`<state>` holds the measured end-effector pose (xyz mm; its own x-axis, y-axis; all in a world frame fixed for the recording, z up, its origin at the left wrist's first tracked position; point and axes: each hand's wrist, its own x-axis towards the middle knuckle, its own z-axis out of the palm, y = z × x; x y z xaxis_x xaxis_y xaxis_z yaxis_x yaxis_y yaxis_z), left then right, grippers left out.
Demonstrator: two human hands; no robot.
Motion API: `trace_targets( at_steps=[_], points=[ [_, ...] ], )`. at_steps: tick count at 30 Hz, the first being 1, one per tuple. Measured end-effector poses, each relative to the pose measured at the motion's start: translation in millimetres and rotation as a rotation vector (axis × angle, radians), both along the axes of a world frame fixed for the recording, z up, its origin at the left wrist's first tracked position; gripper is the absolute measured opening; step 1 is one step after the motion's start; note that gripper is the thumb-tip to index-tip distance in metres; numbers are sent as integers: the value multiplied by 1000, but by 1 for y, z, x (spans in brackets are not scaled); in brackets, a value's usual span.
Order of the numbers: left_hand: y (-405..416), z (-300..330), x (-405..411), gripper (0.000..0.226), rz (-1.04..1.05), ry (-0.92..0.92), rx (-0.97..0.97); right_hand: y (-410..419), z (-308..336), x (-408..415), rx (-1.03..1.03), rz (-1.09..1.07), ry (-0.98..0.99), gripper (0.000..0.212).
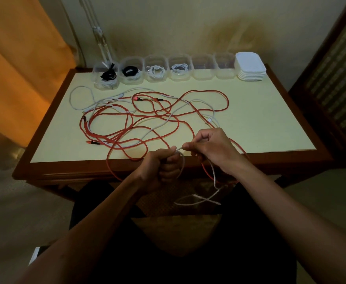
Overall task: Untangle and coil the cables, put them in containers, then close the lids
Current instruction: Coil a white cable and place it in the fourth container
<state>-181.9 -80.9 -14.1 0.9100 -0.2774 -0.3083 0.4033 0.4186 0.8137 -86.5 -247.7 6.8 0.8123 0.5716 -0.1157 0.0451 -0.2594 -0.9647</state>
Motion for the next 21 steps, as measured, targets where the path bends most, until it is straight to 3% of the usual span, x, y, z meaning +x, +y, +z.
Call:
trace_targets(
  at_steps=[4, 8, 10, 12, 14, 16, 18, 19, 21],
  points=[
    [-5, 9, 5, 40, 116, 6, -263, 7, -21, -13, 108, -58, -81, 25],
    [-7, 29, 18, 33, 407, -45, -499, 7, -48, -29, 20, 24, -10, 29],
    [3, 34, 26, 34, 601, -86, -410, 1, -61, -41, -71, 158, 55, 29],
    [9, 29, 29, 32, 754, -131, -17, -4, -70, -49, -149, 260, 69, 22],
    [6, 12, 25, 21, 760, -212, 481, -3, -72, -51, -191, 319, 14, 13],
    [-1, -15, 15, 14, 564, -374, 1004, 1, -72, -49, -218, 367, -52, 11],
    [-2, -39, 9, 21, 251, -485, 1488, 1, -71, -45, -247, 334, -80, 13],
    [0, -44, 8, 18, 166, -462, 1592, -1, -71, -43, -261, 298, -100, 14],
    [7, -44, 4, 11, 62, -320, 1596, -8, -70, -37, -275, 234, -170, 13]
  ],
)
